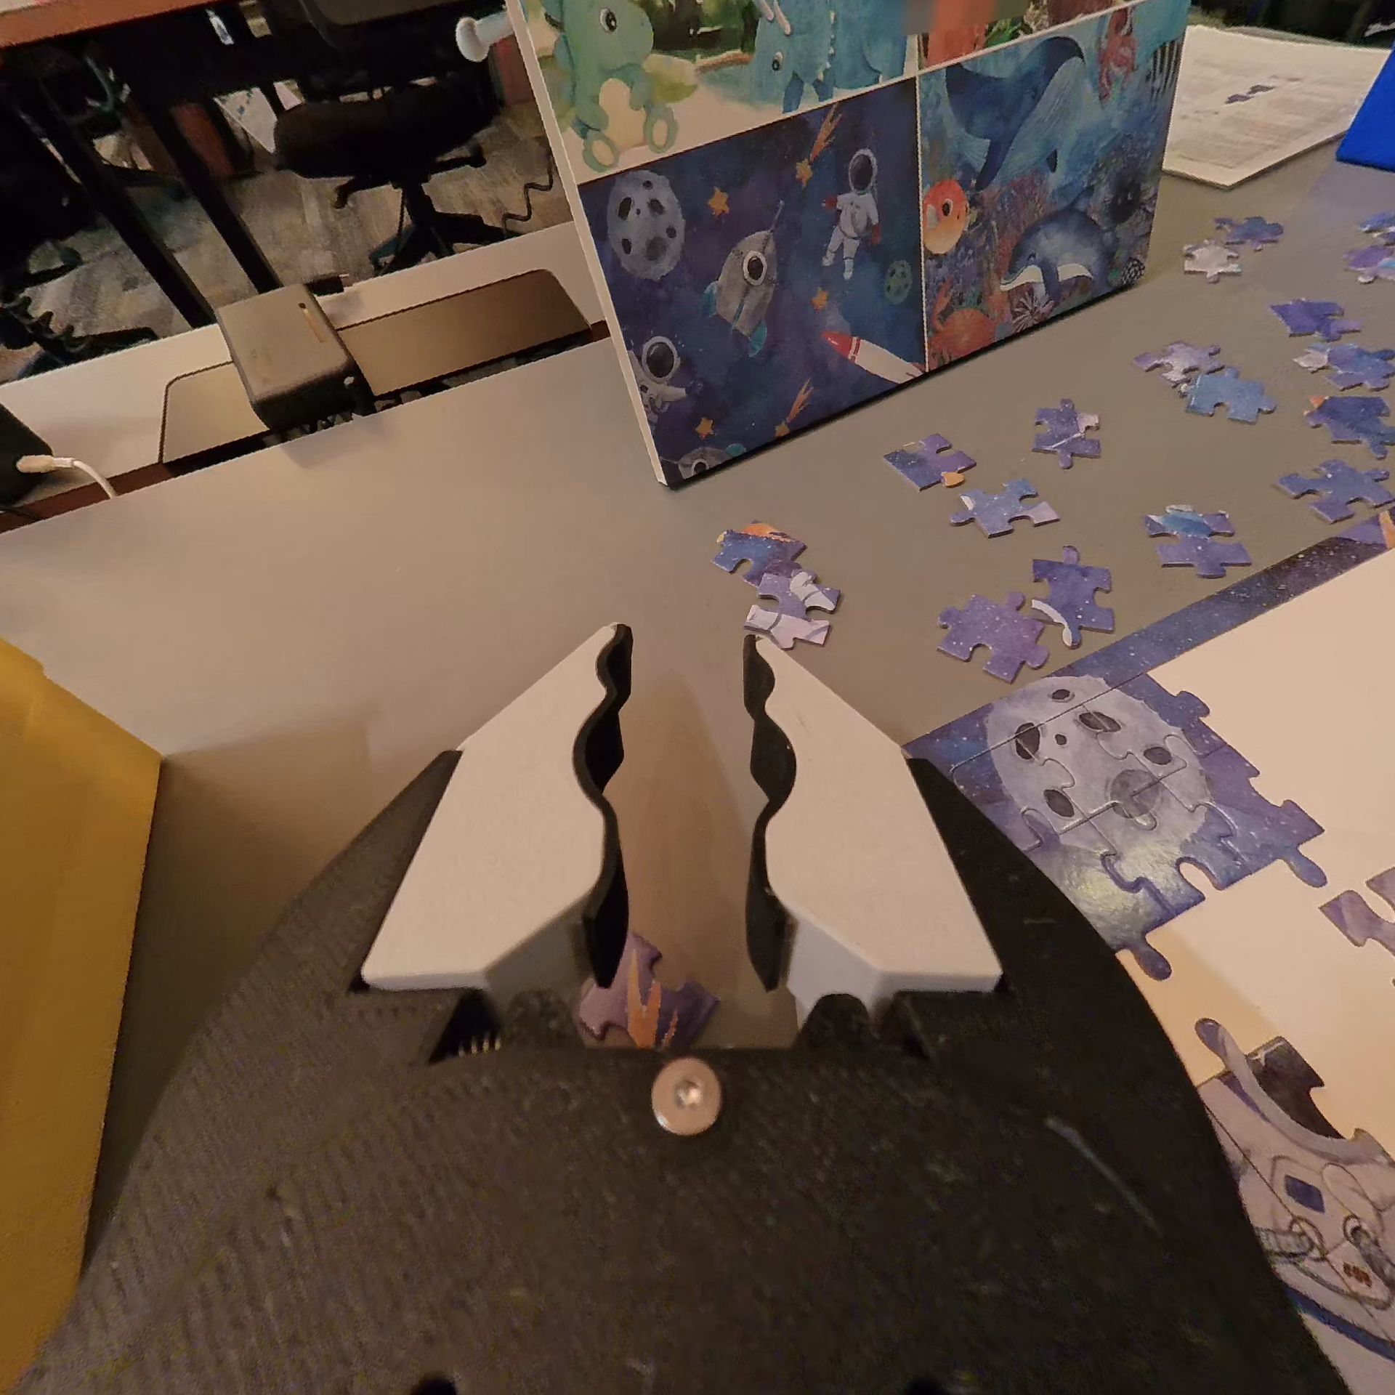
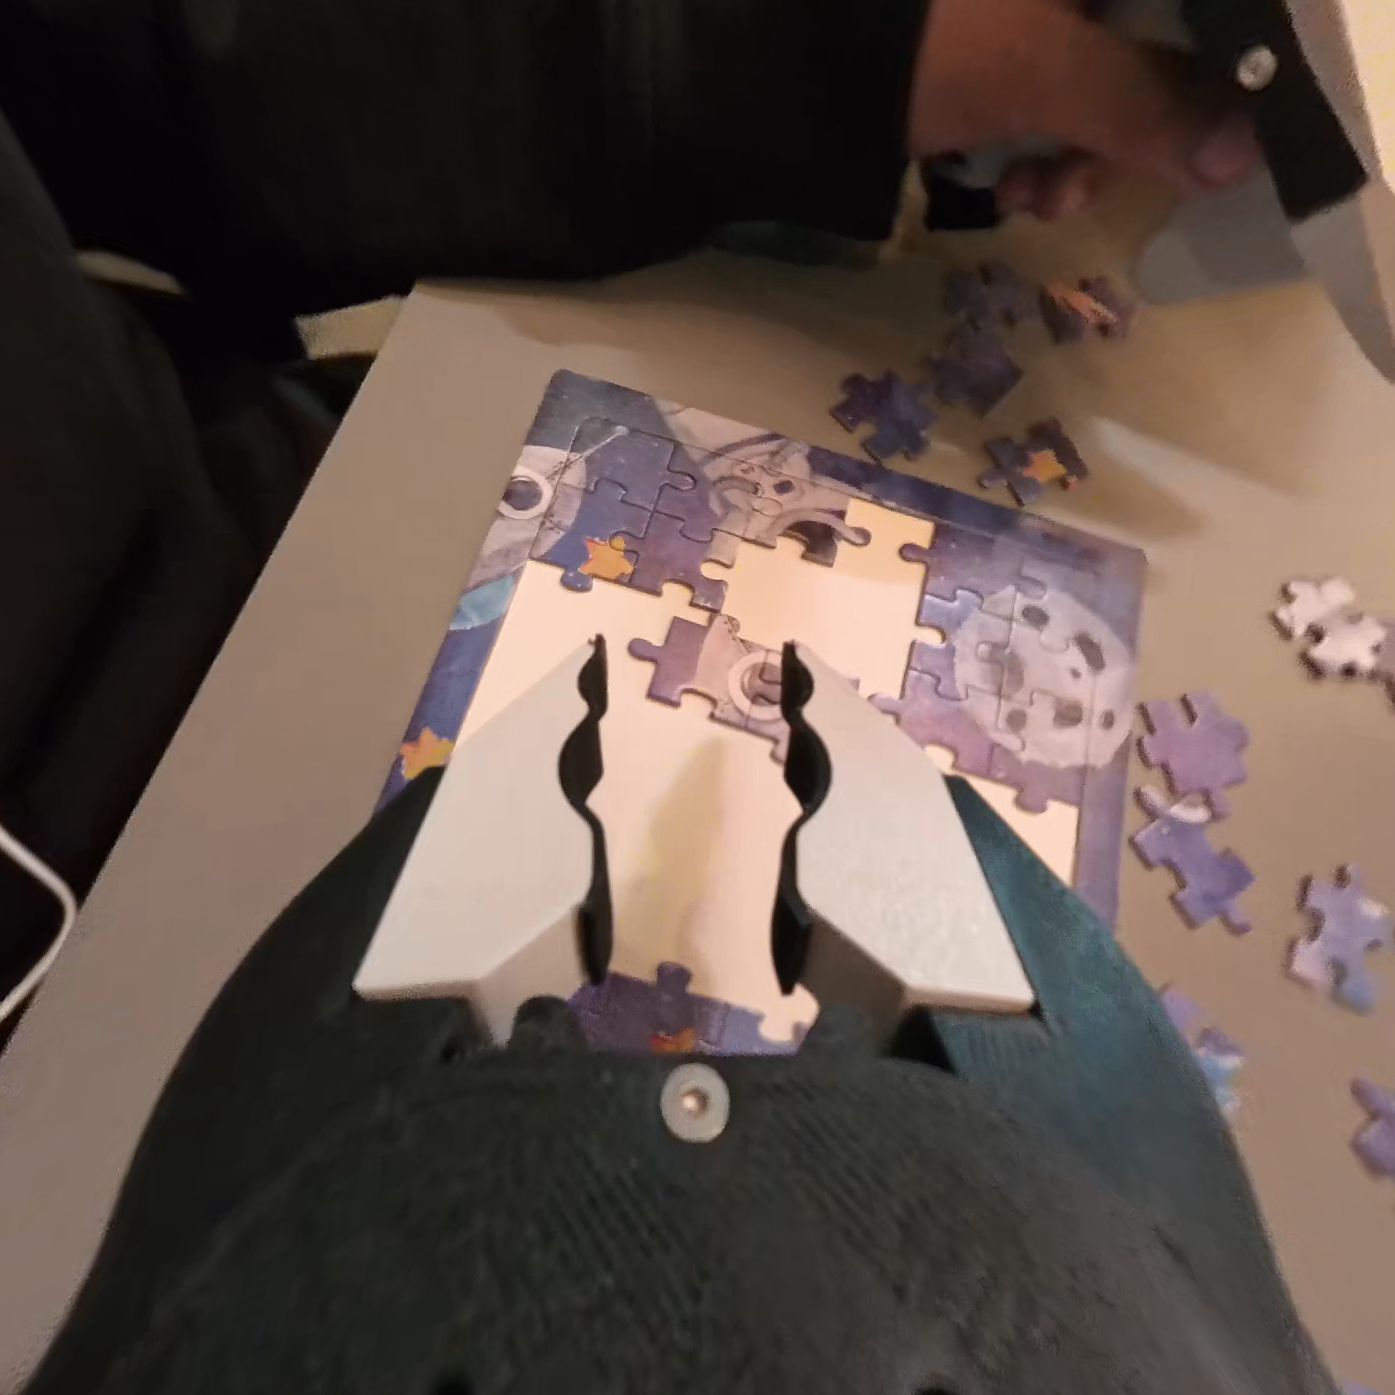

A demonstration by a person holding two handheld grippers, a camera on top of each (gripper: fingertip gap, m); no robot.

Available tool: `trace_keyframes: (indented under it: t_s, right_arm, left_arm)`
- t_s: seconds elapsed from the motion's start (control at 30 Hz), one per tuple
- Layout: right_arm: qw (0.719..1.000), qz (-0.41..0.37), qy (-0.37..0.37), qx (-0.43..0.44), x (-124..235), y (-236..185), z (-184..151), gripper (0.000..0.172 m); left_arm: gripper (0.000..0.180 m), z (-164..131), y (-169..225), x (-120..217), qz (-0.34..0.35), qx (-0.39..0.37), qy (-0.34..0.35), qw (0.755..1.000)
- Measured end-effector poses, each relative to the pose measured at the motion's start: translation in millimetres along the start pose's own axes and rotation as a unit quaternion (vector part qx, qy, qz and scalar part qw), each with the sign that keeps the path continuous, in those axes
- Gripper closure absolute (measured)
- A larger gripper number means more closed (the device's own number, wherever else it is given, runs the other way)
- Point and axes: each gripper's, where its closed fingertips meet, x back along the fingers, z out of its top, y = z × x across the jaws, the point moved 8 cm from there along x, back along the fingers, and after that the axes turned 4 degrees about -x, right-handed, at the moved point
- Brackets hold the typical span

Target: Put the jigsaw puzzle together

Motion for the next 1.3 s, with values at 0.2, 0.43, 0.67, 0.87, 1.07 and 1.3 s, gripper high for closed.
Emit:
trace_keyframes:
  t_s: [0.2,0.43,0.67,0.87,1.07,1.3]
  right_arm:
    - [0.970,0.089,-0.164,0.153,-2.6,14.0,28.4,0.124]
    - [0.907,0.190,-0.284,0.245,-34.8,22.4,27.4,0.123]
    - [0.899,0.198,-0.278,0.275,-39.8,22.6,26.2,0.135]
    - [0.908,0.167,-0.273,0.271,-33.6,18.2,23.4,0.143]
    - [0.909,0.154,-0.281,0.266,-24.0,18.5,31.1,0.171]
    - [0.899,0.162,-0.305,0.269,-26.5,11.1,18.5,0.148]
  left_arm:
    - [0.153,-0.4,-1.1,0.6,0.004,0.001,0.001,1.000]
    - [0.153,0.1,-0.3,4.6,-0.002,0.007,0.012,1.000]
    - [0.153,1.2,2.2,9.3,-0.009,0.010,0.026,1.000]
    - [0.153,1.6,0.0,12.3,-0.012,0.020,0.035,0.999]
    - [0.153,1.4,0.0,11.8,-0.012,0.020,0.034,0.999]
    - [0.153,1.3,-0.1,11.5,-0.014,0.020,0.033,0.999]
